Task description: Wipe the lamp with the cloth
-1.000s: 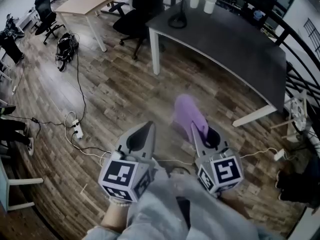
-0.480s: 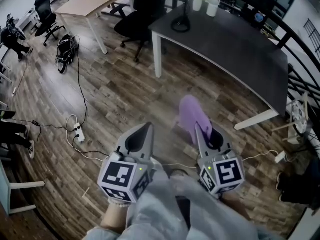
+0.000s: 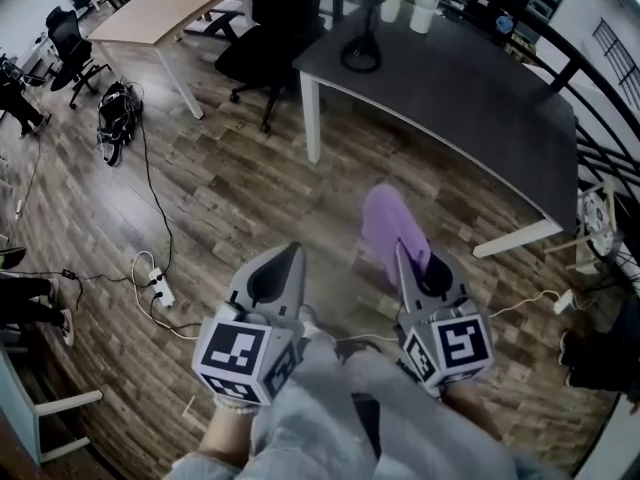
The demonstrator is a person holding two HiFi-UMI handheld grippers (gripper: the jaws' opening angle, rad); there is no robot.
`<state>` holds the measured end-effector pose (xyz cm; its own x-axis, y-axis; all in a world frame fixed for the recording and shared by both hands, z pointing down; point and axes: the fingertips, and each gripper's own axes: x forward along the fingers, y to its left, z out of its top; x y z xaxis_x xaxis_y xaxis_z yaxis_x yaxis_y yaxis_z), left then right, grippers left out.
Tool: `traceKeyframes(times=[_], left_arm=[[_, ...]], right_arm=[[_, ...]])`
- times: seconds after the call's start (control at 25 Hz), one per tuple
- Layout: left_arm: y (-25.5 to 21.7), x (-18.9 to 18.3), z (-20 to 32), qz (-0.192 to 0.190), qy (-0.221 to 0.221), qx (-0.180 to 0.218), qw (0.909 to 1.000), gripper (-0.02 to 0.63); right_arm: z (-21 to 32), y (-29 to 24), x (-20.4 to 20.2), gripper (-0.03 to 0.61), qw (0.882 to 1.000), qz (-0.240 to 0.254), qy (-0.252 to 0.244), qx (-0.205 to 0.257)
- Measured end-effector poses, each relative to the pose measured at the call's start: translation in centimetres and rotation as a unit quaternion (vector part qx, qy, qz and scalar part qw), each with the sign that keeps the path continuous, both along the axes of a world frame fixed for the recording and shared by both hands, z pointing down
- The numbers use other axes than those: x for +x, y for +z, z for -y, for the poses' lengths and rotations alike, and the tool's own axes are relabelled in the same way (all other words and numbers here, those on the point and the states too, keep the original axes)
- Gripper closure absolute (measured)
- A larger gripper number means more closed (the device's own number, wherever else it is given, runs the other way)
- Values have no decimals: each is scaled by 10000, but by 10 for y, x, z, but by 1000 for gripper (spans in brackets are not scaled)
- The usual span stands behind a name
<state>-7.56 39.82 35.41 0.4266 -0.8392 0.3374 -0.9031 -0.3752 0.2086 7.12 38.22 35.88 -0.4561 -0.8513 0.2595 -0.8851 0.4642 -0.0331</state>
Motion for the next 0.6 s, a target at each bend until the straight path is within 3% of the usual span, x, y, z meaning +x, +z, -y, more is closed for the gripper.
traceKeyframes(times=[0.24, 0.4, 0.6], left_arm=[[-1, -37, 34, -110, 79, -9, 9999, 614], [3, -57, 48, -9, 166, -345, 9993, 614], [1, -80, 70, -104, 183, 25, 9998, 614]], right_arm=[[29, 1, -36, 528, 10000, 17, 77, 5], [46, 5, -54, 528, 9998, 8, 185, 12], [60, 5, -73, 528, 9996, -8, 276, 76]])
